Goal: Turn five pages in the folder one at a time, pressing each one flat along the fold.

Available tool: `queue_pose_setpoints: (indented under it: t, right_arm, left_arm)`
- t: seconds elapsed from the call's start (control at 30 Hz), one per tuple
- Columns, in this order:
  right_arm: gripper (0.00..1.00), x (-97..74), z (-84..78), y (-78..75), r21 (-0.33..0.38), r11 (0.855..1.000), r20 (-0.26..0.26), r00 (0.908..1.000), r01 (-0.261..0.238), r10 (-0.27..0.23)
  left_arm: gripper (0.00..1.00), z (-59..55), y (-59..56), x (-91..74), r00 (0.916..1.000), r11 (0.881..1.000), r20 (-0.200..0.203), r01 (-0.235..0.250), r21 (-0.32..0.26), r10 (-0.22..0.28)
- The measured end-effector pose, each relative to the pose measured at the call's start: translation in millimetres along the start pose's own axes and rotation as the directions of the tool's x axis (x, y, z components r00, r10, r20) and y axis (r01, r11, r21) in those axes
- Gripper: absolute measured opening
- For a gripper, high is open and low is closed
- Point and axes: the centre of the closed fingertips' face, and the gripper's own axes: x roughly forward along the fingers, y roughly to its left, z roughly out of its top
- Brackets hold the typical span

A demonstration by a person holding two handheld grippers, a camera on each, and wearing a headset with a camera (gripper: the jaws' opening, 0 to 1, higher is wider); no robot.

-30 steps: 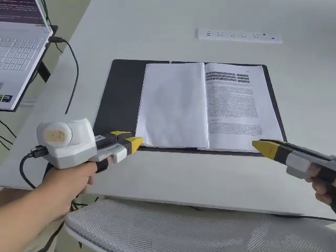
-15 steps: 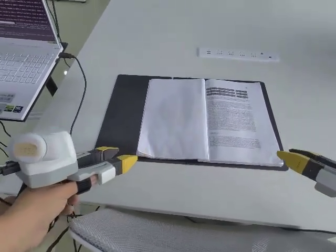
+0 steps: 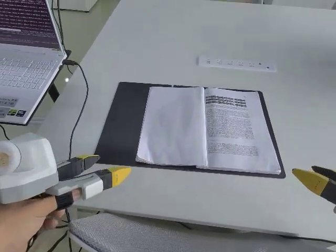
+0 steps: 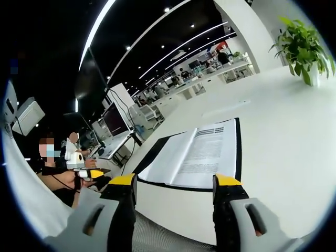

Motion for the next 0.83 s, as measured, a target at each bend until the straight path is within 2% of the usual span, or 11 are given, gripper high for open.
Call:
queue_pose_setpoints:
  t: [0.07,0.2,0.27,0.37,0.63,0.83]
  right_arm:
    - [0.65,0.8,1.2,2.0,-0.021,1.0,0.003,1.0,0.008,-0.007]
    - [0.64,2.5,1.6,9.3,-0.055,0.998,-0.016,0.9999,-0.005,0.004]
    - [0.64,3.3,3.5,12.0,-0.074,0.997,-0.015,0.9999,-0.005,0.004]
    - [0.64,3.7,3.4,15.5,-0.098,0.995,-0.026,0.9996,-0.012,0.01]
    - [0.64,2.2,-2.8,15.2,-0.12,0.993,-0.054,0.9985,-0.019,0.012]
    - [0.63,0.3,-0.9,13.8,-0.115,0.993,-0.045,0.9989,-0.015,0.01]
  left_arm:
    - [0.6,1.6,-2.0,0.0,1.0,1.0,-0.002,-0.004,0.008,0.004]
    - [0.59,11.5,-9.8,-1.1,0.9999,0.999,0.008,0.01,0.037,-0.011]
    - [0.61,17.8,-11.7,-1.5,0.9998,0.998,0.018,0.007,0.062,-0.009]
    - [0.61,21.6,-11.3,-2.3,0.9997,0.997,0.025,0.003,0.08,-0.005]
    - [0.61,6.3,-10.3,-4.7,0.9999,0.997,-0.016,0.007,0.076,-0.006]
    - [0.61,6.2,-8.8,-7.4,0.9999,0.997,-0.011,-0.002,0.071,0.003]
